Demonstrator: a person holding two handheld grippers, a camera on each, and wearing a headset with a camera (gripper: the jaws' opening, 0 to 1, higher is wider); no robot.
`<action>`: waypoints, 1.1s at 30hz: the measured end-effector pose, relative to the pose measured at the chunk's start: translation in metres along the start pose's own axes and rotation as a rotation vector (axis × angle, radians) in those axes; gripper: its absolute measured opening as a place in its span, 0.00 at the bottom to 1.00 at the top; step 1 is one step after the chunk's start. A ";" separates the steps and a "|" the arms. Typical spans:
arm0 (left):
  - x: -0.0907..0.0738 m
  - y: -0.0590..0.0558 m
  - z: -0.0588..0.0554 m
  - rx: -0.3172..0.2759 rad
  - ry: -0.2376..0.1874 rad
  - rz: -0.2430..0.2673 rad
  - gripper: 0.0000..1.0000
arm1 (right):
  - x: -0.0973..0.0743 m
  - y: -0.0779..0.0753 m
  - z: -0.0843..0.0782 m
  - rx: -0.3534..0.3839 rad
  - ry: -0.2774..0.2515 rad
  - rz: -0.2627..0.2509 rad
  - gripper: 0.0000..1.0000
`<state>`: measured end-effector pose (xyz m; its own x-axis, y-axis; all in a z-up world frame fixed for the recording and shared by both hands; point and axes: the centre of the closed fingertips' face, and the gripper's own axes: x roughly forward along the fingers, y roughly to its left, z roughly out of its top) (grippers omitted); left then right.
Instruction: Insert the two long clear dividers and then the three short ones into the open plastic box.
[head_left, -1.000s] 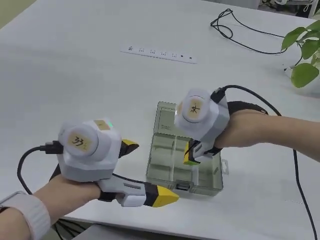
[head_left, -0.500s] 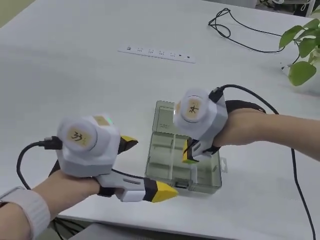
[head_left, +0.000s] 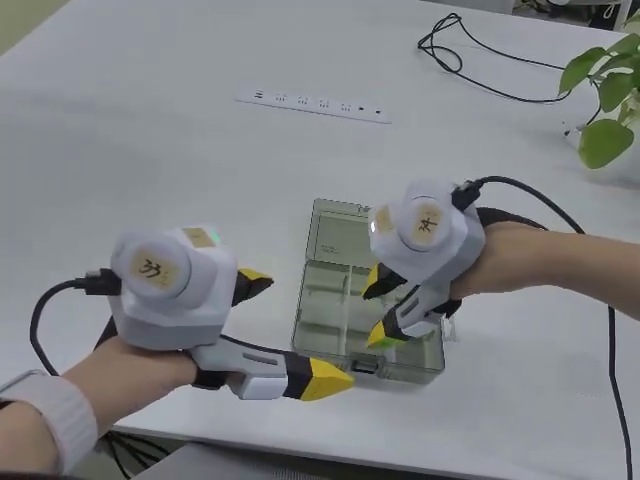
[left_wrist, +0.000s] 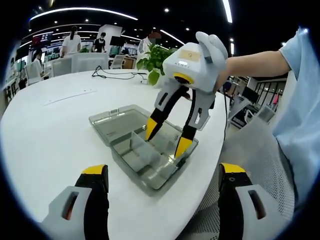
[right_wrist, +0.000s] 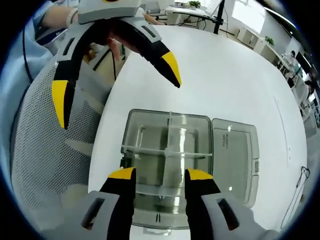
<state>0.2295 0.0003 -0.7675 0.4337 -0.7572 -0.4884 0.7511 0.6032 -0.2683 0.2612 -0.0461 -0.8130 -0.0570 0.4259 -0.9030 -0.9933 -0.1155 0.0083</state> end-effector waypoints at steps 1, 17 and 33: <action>0.000 0.000 0.000 0.000 0.000 0.000 0.93 | -0.001 -0.001 0.001 0.006 -0.011 -0.007 0.43; 0.000 -0.001 0.004 0.001 -0.011 -0.006 0.93 | -0.016 -0.005 0.016 0.089 -0.221 -0.097 0.92; -0.004 0.000 0.014 0.037 -0.051 -0.009 0.96 | -0.036 -0.004 0.004 0.182 -0.326 -0.166 1.00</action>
<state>0.2352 -0.0003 -0.7539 0.4509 -0.7750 -0.4429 0.7725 0.5874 -0.2414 0.2667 -0.0577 -0.7794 0.1054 0.6907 -0.7155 -0.9917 0.1266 -0.0239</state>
